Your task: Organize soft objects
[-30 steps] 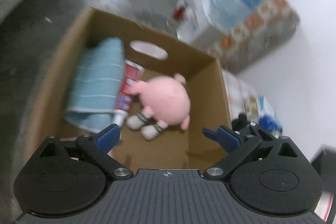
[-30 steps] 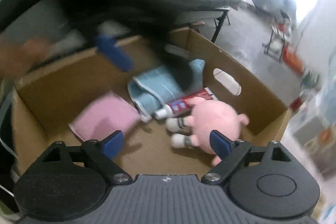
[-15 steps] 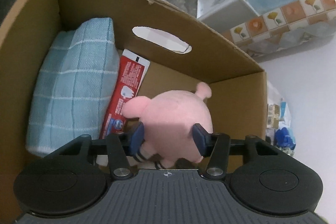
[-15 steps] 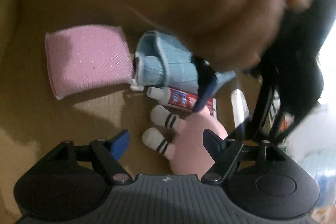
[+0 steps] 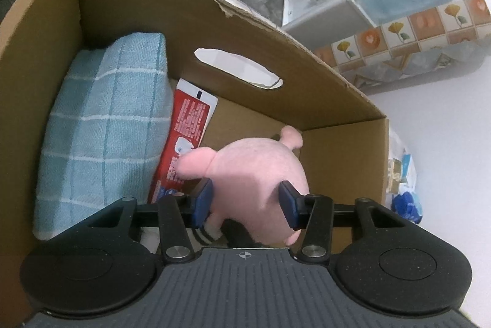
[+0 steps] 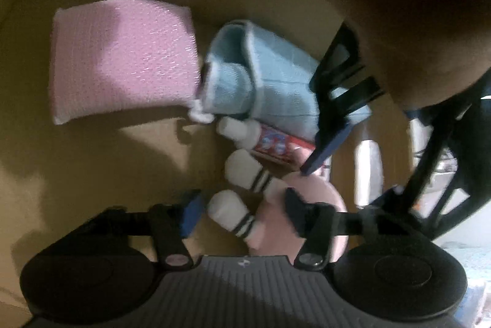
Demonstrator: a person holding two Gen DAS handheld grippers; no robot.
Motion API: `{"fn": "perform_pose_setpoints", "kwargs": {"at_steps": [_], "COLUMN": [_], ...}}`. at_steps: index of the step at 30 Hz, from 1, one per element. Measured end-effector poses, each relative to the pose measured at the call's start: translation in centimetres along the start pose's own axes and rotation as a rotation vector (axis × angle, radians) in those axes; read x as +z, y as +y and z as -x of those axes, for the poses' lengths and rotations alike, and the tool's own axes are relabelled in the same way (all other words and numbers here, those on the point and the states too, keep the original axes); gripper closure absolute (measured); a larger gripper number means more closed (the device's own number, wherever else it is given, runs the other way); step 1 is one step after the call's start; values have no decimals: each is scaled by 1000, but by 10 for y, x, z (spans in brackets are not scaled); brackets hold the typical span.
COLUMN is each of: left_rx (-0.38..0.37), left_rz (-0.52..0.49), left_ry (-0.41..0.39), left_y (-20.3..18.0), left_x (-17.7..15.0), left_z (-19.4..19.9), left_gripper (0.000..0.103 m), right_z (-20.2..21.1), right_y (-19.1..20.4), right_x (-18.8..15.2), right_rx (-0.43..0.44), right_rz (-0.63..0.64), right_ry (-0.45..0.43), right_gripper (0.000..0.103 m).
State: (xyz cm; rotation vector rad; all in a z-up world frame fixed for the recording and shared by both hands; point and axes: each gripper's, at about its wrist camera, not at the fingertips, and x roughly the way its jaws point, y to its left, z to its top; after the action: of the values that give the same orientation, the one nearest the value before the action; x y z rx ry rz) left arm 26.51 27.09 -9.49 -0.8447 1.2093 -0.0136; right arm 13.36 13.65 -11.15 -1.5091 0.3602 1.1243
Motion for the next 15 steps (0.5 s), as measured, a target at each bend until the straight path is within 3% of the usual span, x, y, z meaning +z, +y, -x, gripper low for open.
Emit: {"fn": "perform_pose_setpoints", "kwargs": {"at_steps": [9, 15], "left_rx": [-64, -83], "left_rz": [19, 41], "left_ry": [-7, -26], "left_y": [2, 3], "left_x": [2, -1], "left_z": [7, 17], "left_gripper": [56, 55], "right_z": [19, 43], "right_y": [-32, -75], "right_x": [-27, -54], "right_rx": [-9, 112], "right_rz": [-249, -490], "right_ry": [-85, -200], "right_gripper": [68, 69]}}
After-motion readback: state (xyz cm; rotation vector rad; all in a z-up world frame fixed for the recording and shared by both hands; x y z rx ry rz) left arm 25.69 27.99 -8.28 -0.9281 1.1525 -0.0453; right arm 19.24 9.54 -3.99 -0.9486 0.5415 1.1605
